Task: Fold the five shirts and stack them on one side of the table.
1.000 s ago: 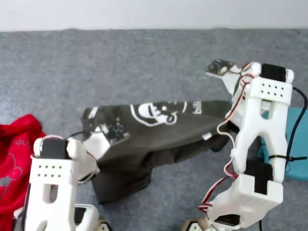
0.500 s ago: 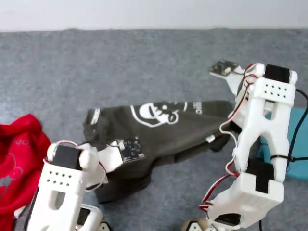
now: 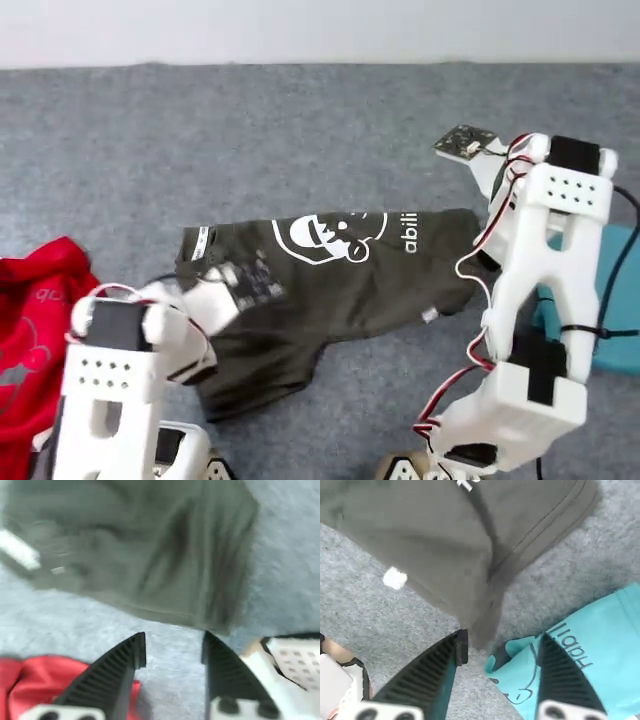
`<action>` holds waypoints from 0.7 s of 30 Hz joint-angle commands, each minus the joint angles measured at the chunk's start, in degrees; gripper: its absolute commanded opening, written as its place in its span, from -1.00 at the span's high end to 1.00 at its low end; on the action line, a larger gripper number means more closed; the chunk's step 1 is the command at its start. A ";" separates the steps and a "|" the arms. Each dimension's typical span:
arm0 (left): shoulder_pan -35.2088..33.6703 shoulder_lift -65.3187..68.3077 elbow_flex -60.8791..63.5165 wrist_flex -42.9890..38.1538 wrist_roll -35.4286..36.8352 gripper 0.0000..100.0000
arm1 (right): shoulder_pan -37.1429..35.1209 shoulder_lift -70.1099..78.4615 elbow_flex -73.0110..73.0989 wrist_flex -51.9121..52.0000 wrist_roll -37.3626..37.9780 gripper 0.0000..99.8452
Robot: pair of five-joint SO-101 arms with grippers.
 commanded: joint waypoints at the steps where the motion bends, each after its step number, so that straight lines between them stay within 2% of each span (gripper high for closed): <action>1: -2.64 -1.05 -5.76 1.67 0.62 0.57 | -0.04 -5.05 -0.44 2.15 0.44 0.50; 10: -5.98 -0.62 -10.24 -0.97 1.05 0.62 | -0.22 -6.81 -0.53 1.89 0.35 0.51; 12: -5.98 -0.62 -10.15 -2.99 4.13 0.73 | -1.36 -6.73 -0.53 1.89 -1.41 0.60; 16: -6.07 -0.62 -10.24 -7.38 14.07 0.98 | -8.31 -6.81 -0.35 1.89 -9.76 0.97; 19: -10.20 -0.97 -10.51 -8.88 21.54 0.97 | -13.76 -6.81 -0.26 2.07 -14.15 0.95; 21: -14.95 -0.97 -10.51 -10.02 23.82 0.97 | -17.45 -6.73 -0.35 1.89 -15.65 0.98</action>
